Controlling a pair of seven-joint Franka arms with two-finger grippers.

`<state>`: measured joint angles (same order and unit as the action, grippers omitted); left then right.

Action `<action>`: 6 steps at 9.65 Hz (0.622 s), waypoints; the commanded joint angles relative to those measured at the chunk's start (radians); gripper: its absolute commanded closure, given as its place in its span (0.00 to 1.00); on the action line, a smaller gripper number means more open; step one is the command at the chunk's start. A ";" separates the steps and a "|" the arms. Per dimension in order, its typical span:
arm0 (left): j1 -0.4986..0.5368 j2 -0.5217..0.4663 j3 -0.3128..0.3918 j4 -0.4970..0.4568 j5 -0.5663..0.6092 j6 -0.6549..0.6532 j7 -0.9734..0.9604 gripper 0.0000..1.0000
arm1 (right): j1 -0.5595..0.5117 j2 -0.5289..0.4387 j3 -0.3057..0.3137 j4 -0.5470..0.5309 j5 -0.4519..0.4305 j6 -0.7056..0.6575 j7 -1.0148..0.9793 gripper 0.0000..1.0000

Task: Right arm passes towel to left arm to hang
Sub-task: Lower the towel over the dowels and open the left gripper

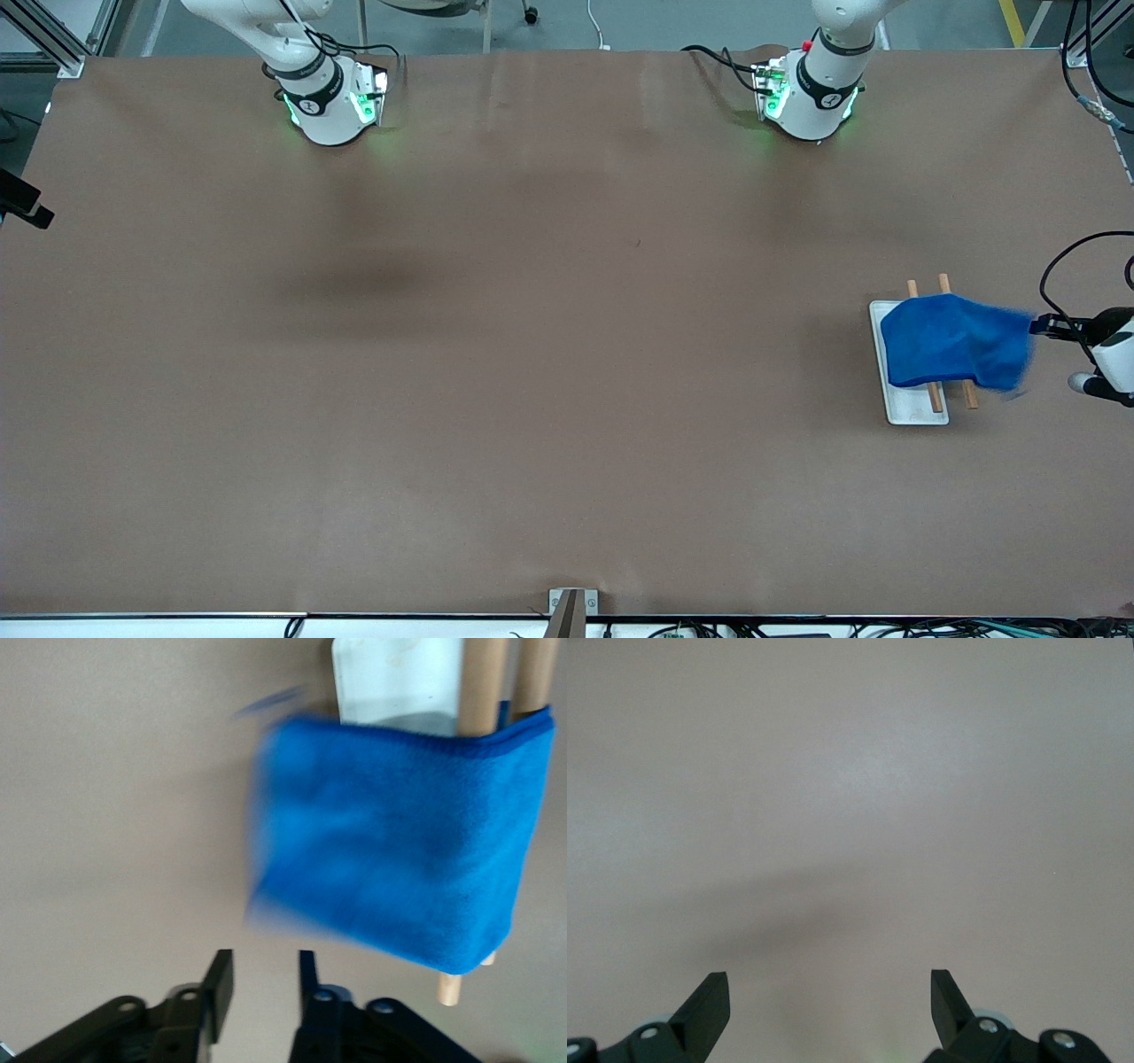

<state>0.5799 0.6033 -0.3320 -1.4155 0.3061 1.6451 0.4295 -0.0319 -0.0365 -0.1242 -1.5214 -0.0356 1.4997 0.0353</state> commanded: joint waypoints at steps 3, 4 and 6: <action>0.003 0.009 -0.022 0.119 0.010 0.002 0.011 0.00 | -0.016 -0.013 0.006 -0.013 0.014 -0.004 -0.009 0.00; 0.001 -0.012 -0.039 0.127 0.010 0.002 0.009 0.00 | -0.016 -0.013 0.006 -0.013 0.014 -0.004 -0.009 0.00; 0.003 -0.087 -0.094 0.127 0.004 0.002 -0.032 0.00 | -0.014 -0.013 0.006 -0.013 0.014 -0.004 -0.008 0.00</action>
<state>0.5838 0.5577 -0.4010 -1.2671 0.3060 1.6498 0.4239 -0.0340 -0.0365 -0.1249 -1.5229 -0.0352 1.4996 0.0352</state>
